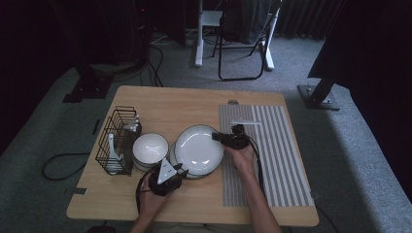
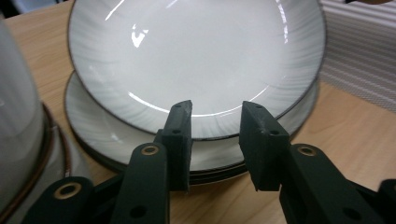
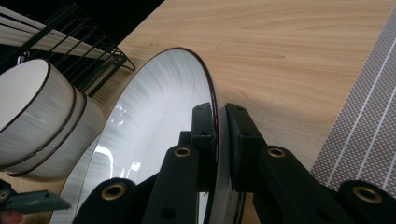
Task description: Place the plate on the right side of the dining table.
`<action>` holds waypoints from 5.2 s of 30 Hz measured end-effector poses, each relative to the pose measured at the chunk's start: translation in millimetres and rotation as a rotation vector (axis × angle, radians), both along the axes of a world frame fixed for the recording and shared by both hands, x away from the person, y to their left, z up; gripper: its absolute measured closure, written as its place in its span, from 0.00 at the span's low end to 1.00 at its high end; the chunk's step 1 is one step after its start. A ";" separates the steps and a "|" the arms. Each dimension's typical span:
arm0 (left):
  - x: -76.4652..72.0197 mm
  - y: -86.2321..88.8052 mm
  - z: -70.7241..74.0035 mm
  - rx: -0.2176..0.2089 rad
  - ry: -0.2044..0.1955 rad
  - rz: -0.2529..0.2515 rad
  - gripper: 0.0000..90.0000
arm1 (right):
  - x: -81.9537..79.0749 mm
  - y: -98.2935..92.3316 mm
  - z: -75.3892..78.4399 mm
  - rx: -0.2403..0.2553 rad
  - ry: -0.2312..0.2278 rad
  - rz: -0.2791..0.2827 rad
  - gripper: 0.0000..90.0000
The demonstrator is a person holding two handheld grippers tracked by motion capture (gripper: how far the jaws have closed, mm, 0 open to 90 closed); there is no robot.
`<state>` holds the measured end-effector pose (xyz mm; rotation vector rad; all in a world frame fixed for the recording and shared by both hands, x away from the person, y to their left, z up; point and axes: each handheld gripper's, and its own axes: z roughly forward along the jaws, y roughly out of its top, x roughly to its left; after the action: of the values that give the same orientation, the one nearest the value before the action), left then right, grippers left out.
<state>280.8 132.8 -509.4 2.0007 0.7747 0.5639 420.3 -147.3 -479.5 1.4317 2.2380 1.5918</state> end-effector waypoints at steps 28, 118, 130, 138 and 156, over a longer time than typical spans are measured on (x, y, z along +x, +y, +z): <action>-15.5 6.3 4.8 -0.099 0.013 -0.124 0.63 | 2.8 -12.7 14.3 0.043 0.019 -0.072 0.93; -27.6 5.7 -7.9 -0.031 0.021 -0.165 0.63 | -35.1 -183.0 -27.5 0.100 0.096 -0.524 0.92; -27.7 5.2 -8.2 -0.027 0.021 -0.166 0.63 | -33.6 -186.0 -31.6 0.082 0.106 -0.526 0.93; -28.1 4.4 -8.5 -0.027 0.020 -0.166 0.63 | -33.3 -185.5 -33.2 -0.010 0.108 -0.516 0.90; -27.9 3.7 -8.9 -0.019 0.020 -0.166 0.63 | -35.3 -178.5 -38.7 -0.220 0.088 -0.530 0.85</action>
<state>252.9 136.5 -518.3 2.0332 0.6164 0.4386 385.1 -325.7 -518.3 1.8464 1.7807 1.1003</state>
